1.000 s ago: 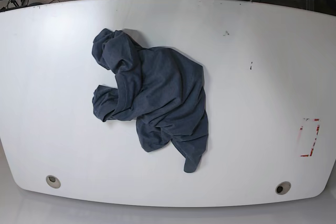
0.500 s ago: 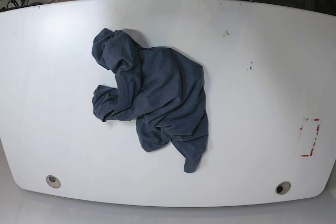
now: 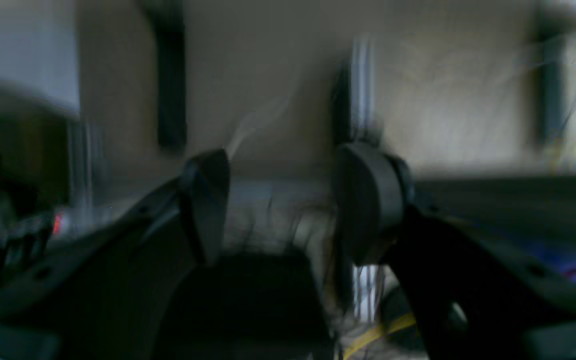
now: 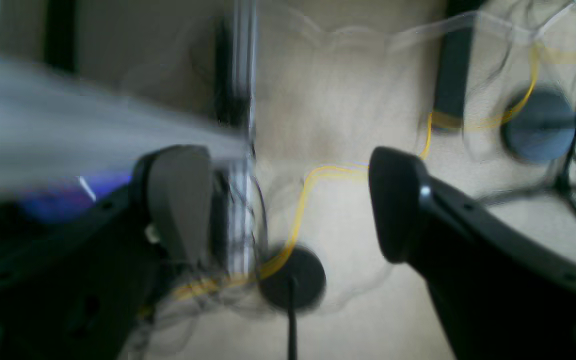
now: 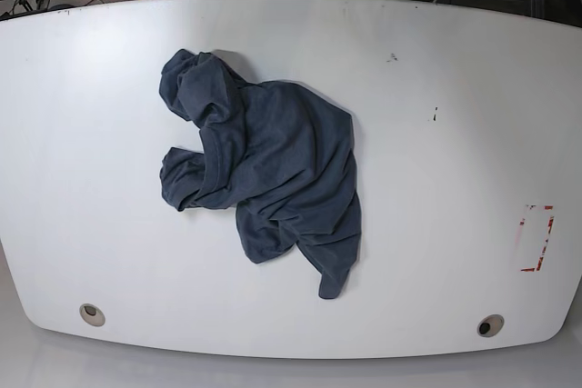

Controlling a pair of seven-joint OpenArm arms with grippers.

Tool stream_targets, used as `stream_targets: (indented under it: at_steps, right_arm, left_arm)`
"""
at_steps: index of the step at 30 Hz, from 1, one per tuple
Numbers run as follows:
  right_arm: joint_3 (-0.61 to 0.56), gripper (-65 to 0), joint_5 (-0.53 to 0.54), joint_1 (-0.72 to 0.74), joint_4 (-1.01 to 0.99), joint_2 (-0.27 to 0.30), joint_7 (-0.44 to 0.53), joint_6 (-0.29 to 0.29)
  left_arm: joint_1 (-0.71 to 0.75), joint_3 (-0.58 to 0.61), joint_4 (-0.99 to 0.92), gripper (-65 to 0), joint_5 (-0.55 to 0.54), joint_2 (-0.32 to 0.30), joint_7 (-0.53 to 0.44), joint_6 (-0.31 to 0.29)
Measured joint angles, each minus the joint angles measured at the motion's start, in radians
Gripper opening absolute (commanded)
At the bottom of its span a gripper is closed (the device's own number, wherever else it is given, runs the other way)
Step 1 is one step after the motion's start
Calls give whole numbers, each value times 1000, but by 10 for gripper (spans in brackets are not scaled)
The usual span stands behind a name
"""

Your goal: Fold the T-shirt properly

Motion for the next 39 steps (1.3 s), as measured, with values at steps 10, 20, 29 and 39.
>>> stream_targets:
  at_steps: [10,20,29,39]
  right_arm:
    - [-30,-184,-27,10,78,-16,-18,13]
    - [-26,-184,27,-7,168,-45,-26,68]
    - [-28,-183,23,-19,198,-46,-33,82]
    - [-34,-183,16,13,202,-46,-25,48]
  left_arm:
    - [0,-10,55,-316,2,2,15,4]
    - [-2,-18,149,-314,0,3,25,3]
    - [0,-22,217,-312,-7,0,34,3]
    - [-51,-44,221,-312,-21,-3,34,0]
